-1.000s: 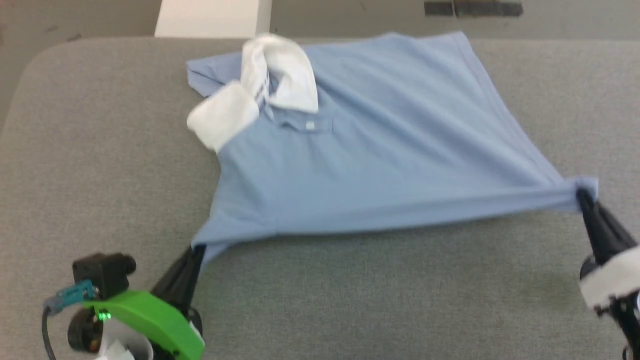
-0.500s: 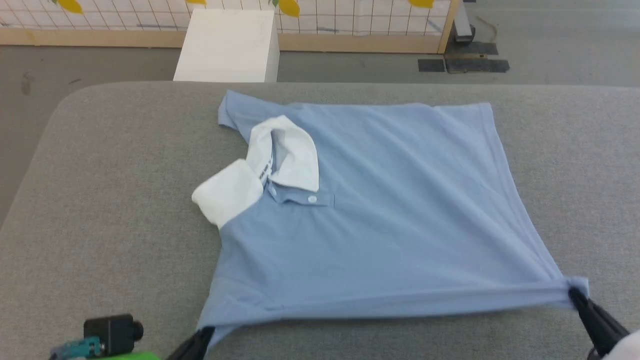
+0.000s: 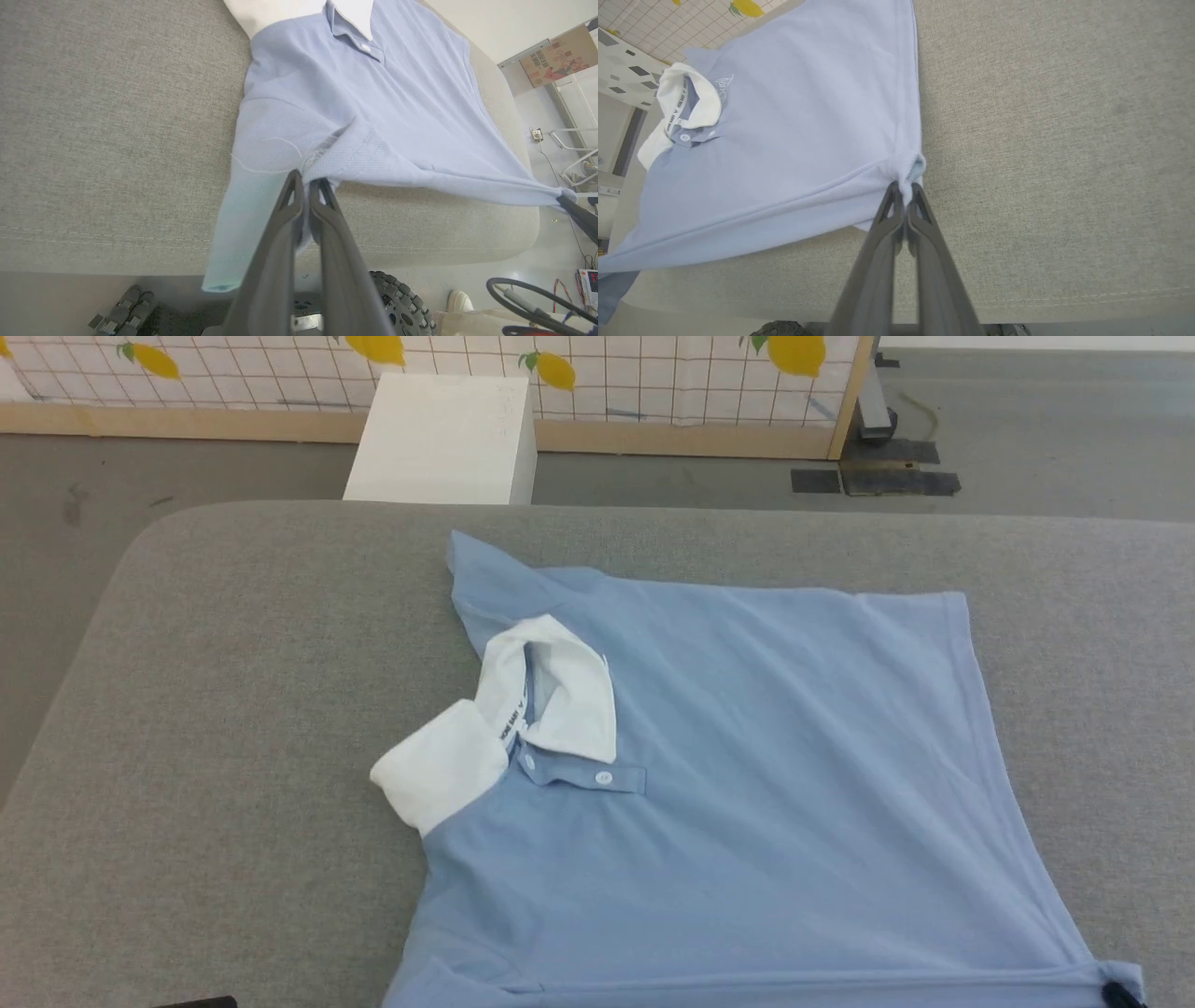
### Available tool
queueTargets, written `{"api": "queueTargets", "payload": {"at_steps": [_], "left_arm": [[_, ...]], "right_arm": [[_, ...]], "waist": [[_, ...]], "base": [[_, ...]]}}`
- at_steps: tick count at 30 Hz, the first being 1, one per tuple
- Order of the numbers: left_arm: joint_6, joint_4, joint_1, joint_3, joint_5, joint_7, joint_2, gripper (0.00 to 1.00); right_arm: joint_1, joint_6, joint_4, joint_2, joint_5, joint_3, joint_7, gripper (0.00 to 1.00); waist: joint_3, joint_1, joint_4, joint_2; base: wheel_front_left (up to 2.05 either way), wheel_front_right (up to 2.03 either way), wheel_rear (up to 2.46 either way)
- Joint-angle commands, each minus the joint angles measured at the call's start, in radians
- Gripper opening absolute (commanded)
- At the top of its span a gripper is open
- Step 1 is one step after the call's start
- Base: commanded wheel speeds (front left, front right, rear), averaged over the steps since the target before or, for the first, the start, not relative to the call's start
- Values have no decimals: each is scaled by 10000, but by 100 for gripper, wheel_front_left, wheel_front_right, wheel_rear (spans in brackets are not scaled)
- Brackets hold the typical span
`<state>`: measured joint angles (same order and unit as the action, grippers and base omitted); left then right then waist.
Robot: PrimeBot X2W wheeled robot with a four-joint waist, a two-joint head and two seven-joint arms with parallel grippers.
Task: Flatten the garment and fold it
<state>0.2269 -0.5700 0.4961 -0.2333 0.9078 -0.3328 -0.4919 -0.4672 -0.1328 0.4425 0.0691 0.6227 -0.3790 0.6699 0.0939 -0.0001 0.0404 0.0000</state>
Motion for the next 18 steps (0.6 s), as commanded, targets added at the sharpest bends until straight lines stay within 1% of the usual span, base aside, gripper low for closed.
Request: {"api": "queueTargets", "payload": {"at_steps": [1, 4, 7, 11, 15, 18], "left_arm": [[20, -150, 159, 119, -48, 85, -151, 0], [-33, -444, 27, 168, -237, 131, -291, 0], [-186, -544, -469, 169, -442, 166, -393, 0], [-438, -325, -1527, -34, -862, 20, -570, 0], [-896, 130, -2996, -285, -955, -244, -597, 0], [-1255, 722, -4257, -434, -1018, -409, -552, 0]], "right_arm": [[-175, 21, 169, -47, 77, -115, 50, 0], [-142, 21, 441, -107, 66, -110, 48, 0], [212, 21, 542, -66, -145, 81, 2, 0], [1142, 21, 390, 404, -419, 452, -123, 0], [2291, 21, -62, 982, -473, 795, -297, 0], [3171, 21, -541, 1425, -531, 1056, -493, 0]], "waist": [[-37, 1, -12, 0], [-21, 1, -62, 0], [91, 1, -138, 0], [428, 1, -265, 0], [1046, 1, -289, 0], [1593, 1, -255, 0]], "base": [[0, 0, 0], [0, 0, 0], [0, 0, 0], [0, 0, 0], [0, 0, 0], [0, 0, 0]]}}
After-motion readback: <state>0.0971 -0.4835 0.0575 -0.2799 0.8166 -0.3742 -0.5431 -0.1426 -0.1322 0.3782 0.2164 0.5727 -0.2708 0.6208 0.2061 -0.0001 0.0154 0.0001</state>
